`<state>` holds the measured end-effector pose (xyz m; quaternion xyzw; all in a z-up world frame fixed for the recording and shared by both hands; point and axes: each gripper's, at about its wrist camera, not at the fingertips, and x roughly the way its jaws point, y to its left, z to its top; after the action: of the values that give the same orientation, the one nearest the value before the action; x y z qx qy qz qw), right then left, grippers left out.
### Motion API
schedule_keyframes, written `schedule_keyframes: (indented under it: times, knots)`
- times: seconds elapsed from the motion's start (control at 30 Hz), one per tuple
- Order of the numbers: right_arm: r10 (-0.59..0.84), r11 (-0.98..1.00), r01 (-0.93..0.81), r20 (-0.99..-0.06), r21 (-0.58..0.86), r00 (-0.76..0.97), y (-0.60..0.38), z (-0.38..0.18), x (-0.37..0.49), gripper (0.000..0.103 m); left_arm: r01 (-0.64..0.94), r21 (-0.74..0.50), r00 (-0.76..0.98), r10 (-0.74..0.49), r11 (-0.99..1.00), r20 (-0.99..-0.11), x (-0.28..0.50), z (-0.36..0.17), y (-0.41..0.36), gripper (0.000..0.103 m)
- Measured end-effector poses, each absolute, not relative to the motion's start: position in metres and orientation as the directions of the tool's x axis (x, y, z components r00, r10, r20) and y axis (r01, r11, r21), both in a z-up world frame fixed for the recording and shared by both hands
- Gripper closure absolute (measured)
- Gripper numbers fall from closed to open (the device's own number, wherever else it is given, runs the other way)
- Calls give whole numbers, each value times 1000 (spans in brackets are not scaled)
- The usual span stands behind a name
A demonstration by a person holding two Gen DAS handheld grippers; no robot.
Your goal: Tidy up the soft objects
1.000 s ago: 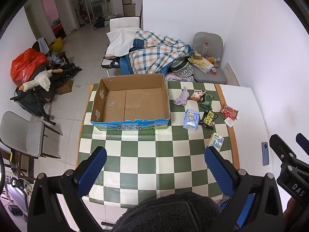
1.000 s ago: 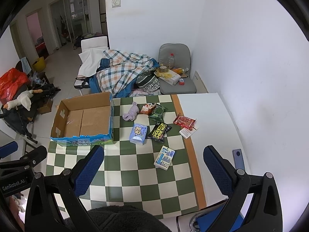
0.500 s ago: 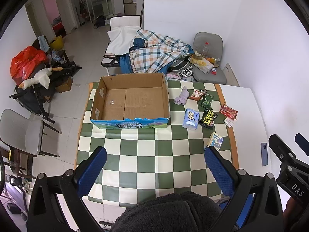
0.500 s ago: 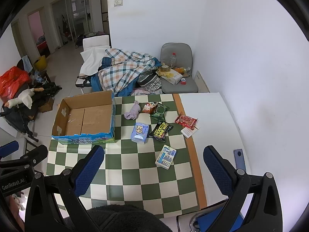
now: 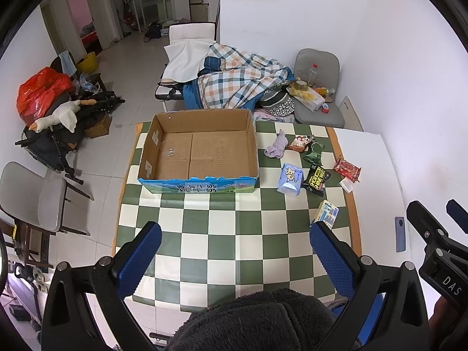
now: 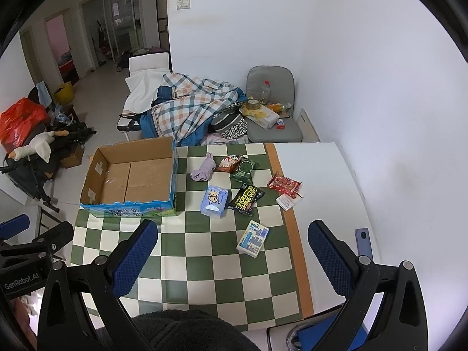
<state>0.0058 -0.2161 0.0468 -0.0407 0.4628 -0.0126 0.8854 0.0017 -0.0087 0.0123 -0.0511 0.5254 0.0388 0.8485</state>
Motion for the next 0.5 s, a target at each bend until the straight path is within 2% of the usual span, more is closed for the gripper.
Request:
schedule_keyframes:
  times: [0.5]
  knots:
    - [-60, 997, -14, -818, -82, 572, -215, 48, 5, 0, -116, -47, 440, 9, 992, -898, 4, 15, -7, 0]
